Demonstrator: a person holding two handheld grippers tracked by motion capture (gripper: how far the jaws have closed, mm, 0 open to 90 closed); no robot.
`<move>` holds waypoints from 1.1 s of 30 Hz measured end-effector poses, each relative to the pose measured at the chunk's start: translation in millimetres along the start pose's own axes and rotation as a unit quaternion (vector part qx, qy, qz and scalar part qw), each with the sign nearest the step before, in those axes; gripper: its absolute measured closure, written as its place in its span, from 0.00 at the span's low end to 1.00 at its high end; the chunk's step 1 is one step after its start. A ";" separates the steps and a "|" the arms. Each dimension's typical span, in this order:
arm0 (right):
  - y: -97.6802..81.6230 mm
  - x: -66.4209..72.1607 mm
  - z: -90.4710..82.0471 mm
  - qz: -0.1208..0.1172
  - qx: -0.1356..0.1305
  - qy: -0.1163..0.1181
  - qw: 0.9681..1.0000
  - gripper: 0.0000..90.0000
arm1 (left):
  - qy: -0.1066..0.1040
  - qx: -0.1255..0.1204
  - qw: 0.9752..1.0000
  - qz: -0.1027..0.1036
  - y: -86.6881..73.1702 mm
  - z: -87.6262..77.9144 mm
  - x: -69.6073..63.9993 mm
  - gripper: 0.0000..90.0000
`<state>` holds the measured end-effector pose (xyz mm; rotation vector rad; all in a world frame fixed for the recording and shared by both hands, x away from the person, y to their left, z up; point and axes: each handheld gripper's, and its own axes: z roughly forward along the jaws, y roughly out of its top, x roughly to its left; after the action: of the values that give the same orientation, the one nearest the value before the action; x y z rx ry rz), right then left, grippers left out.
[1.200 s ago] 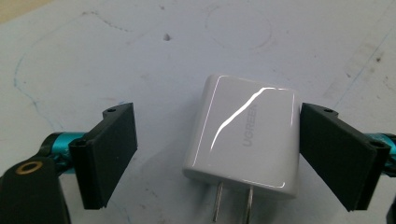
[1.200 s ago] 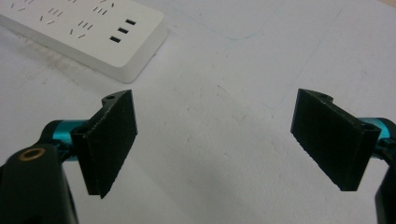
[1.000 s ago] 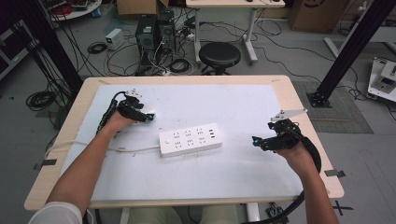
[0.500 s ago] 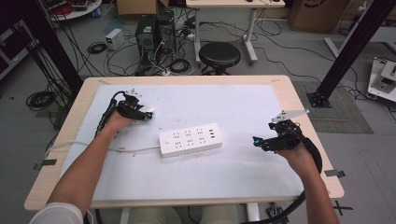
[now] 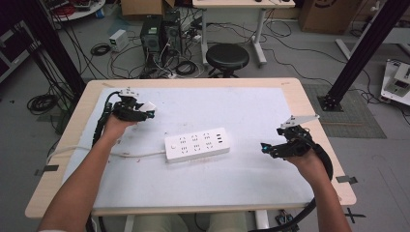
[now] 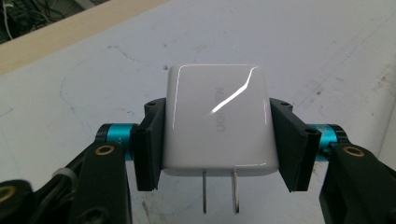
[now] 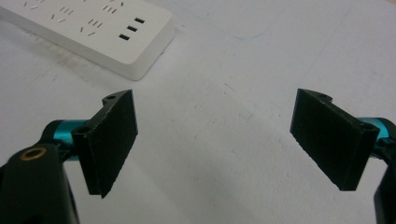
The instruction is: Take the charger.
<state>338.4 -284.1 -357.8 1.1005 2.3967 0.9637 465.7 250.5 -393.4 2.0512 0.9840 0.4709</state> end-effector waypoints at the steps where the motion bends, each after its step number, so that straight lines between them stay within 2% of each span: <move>1: 0.0 0.0 0.0 0.000 0.000 0.000 1.000 0.17 | 0.000 0.000 1.000 0.000 0.0 0.0 0.0 0.47; 2: -0.3 1.8 -0.9 -0.003 -0.003 0.004 1.000 0.17 | 0.004 -0.010 1.000 -0.002 -1.3 -8.6 -5.2 0.47; 3: -0.3 1.8 -0.9 -0.003 -0.003 0.004 1.000 0.17 | 0.004 -0.010 1.000 -0.002 -1.3 -8.6 -5.2 0.47; 4: -0.8 3.6 -1.7 -0.006 -0.003 0.004 1.000 0.17 | 0.006 -0.017 1.000 0.000 -3.3 -19.1 -11.3 0.47; 6: -1.5 5.1 -2.2 -0.009 -0.005 0.006 1.000 0.17 | 0.005 -0.021 1.000 -0.001 -4.4 -23.9 -13.8 0.47; 7: -2.0 5.8 -2.3 -0.011 -0.005 0.006 1.000 0.17 | 0.001 -0.038 0.999 -0.010 -7.6 -33.5 -19.0 0.47; 10: -3.1 8.3 -2.7 -0.014 -0.009 0.009 1.000 0.17 | -0.005 -0.057 0.998 -0.020 -11.1 -45.2 -27.8 0.47; 12: -4.0 10.4 -3.6 -0.014 -0.011 0.011 1.000 0.17 | -0.003 -0.053 0.999 -0.002 -9.5 -53.2 -35.6 0.47; 15: -5.9 12.8 -4.2 -0.012 -0.012 0.015 1.000 0.17 | -0.008 -0.073 0.997 0.006 -5.3 -65.9 -47.8 0.47; 16: -6.6 13.1 -4.4 -0.012 -0.015 0.016 1.000 0.17 | -0.008 -0.073 0.997 0.006 -5.3 -65.9 -47.8 0.47; 17: -7.3 14.4 -5.3 -0.011 -0.015 0.017 1.000 0.17 | -0.008 -0.074 0.997 0.014 -4.1 -72.4 -55.4 0.47; 24: -7.7 21.2 -10.1 -0.019 -0.023 0.018 0.999 0.17 | -0.022 -0.087 0.996 0.023 -13.3 -87.7 -77.6 0.47; 28: -8.1 21.9 -8.3 -0.021 -0.022 0.024 0.999 0.17 | -0.031 -0.100 0.994 0.016 -17.5 -90.8 -86.3 0.47; 33: -5.3 22.5 -8.5 -0.025 -0.024 0.024 0.999 0.17 | -0.046 -0.110 0.992 0.028 -16.6 -94.1 -100.1 0.47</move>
<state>316.4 -273.1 -355.9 1.0072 2.4125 1.0371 337.3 226.0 -347.9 1.8881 0.7843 0.4879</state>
